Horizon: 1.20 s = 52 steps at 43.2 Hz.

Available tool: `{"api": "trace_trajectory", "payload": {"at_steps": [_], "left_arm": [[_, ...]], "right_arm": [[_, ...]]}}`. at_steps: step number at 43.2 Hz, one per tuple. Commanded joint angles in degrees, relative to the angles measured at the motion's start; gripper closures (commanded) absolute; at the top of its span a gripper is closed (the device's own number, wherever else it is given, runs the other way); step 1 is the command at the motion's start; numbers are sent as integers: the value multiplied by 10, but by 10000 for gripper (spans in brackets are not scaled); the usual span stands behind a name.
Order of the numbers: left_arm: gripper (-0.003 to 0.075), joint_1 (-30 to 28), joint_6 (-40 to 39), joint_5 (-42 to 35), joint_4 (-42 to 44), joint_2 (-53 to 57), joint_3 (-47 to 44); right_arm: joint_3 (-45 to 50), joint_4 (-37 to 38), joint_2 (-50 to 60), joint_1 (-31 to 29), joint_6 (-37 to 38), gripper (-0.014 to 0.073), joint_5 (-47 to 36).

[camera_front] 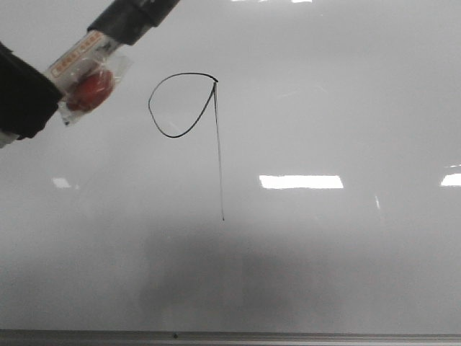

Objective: Write number 9 on whiteboard

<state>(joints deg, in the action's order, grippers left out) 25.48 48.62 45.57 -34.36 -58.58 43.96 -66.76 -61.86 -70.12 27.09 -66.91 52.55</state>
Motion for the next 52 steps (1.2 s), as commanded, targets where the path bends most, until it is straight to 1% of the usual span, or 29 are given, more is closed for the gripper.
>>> {"api": "trace_trajectory", "payload": {"at_steps": [1,4,6,11,13,17,20,24,27,31,37,42,47,49,52], "left_arm": [[739,-13,-139,-75,79,5,17],[739,-38,-221,-104,133,5,17],[739,-61,-252,-121,149,5,17],[739,-126,-269,-172,149,5,10],[739,-146,-271,-197,146,5,3],[739,-182,-279,-272,135,-3,-27],[739,-198,-279,-317,119,-18,-46],[739,-195,-279,-362,108,-51,-58],[739,-187,-279,-391,108,-79,-58],[739,-179,-279,-451,108,-136,-57],[739,-179,-279,-501,81,-200,-45],[739,-179,-279,-510,78,-239,-34],[734,-179,-279,-510,78,-252,-28],[720,-179,-279,-510,78,-252,-28],[673,-179,-279,-510,78,-252,-28]], "right_arm": [[1,25,69,-37,38,55,-13],[32,55,114,-64,62,91,-27],[56,67,141,-80,73,111,-37],[147,77,221,-118,93,174,-83],[189,77,256,-131,97,214,-109],[273,74,327,-145,102,333,-157],[331,67,380,-146,103,452,-189],[381,56,434,-146,103,600,-213],[405,47,466,-146,103,667,-225],[418,41,492,-146,103,662,-230],[418,40,495,-146,103,662,-228],[418,40,495,-146,103,662,-226],[418,40,495,-146,103,662,-226],[418,40,495,-146,103,662,-226],[418,40,495,-146,103,662,-226]]}}
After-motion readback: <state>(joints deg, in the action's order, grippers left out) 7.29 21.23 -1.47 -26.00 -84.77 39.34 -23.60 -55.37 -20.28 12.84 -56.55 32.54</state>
